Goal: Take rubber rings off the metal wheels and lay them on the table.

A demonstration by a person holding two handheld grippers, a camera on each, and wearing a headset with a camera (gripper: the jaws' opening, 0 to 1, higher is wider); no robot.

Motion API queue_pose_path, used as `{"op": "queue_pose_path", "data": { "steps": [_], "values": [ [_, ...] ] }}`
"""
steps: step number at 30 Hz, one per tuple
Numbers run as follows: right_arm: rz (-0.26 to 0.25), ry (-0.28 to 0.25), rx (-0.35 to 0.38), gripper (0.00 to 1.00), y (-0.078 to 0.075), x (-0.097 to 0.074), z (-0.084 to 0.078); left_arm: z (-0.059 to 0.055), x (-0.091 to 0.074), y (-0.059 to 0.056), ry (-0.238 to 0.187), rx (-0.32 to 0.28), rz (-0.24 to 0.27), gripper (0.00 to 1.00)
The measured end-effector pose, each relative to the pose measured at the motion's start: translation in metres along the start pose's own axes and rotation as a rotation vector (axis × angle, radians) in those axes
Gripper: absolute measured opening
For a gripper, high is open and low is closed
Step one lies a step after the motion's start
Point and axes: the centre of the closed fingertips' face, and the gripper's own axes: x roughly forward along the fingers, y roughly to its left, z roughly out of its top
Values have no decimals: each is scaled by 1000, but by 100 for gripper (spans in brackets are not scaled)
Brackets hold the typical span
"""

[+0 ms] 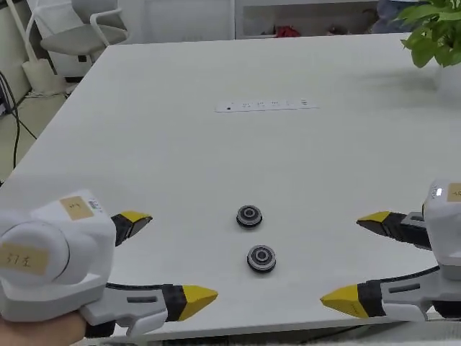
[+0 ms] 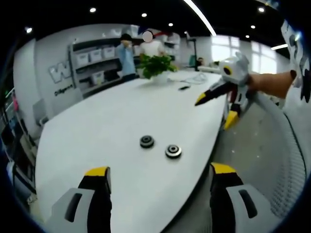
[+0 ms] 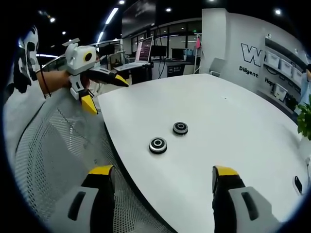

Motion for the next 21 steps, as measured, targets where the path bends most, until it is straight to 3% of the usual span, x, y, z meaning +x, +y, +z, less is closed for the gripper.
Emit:
{"op": "queue_pose_path", "data": {
  "steps": [21],
  "values": [
    [-14,6,0,79,-4,1,0,-3,1,-3,21,16,-15,84]
  ]
}}
